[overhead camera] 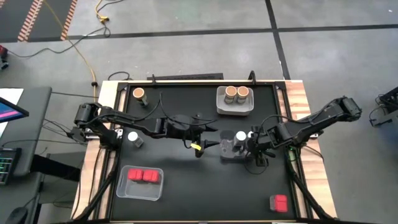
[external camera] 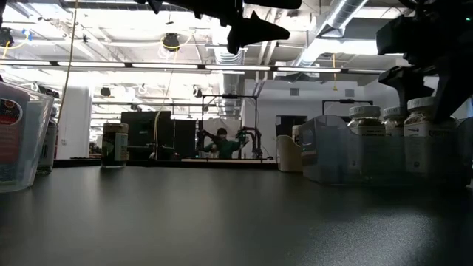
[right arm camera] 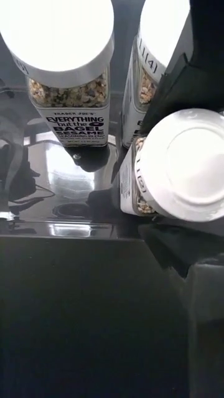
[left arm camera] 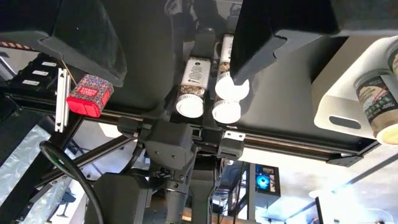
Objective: Sort spices by type
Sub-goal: Put the top white spice bottle in the black bin
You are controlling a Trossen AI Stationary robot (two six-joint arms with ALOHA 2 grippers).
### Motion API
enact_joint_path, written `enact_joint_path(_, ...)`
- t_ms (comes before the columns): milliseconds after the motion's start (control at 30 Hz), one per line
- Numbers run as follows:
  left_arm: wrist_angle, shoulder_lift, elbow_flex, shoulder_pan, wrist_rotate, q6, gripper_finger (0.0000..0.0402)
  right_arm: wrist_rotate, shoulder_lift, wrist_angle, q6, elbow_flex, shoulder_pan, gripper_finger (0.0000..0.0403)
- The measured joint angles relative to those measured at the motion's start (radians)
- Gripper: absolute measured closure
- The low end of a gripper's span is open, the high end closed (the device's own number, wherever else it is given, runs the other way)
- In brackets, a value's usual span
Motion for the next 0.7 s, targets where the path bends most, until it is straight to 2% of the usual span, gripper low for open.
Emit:
enact_joint_path(133,0.0,0.0,0.0,0.0,0.0,0.0,0.0127,0.0,0.0,0.01,-0.007,0.0,0.0,0.0107)
enact_joint_path(400,0.0,0.0,0.0,0.0,0.0,-0.008,0.0127,0.0,0.0,0.078,-0.009,0.002,0.0,0.0106)
enact_joint_path(700,0.001,0.0,0.0,0.0,0.0,-0.01,0.0127,0.0,0.0,0.059,-0.055,0.081,-0.001,0.0106)
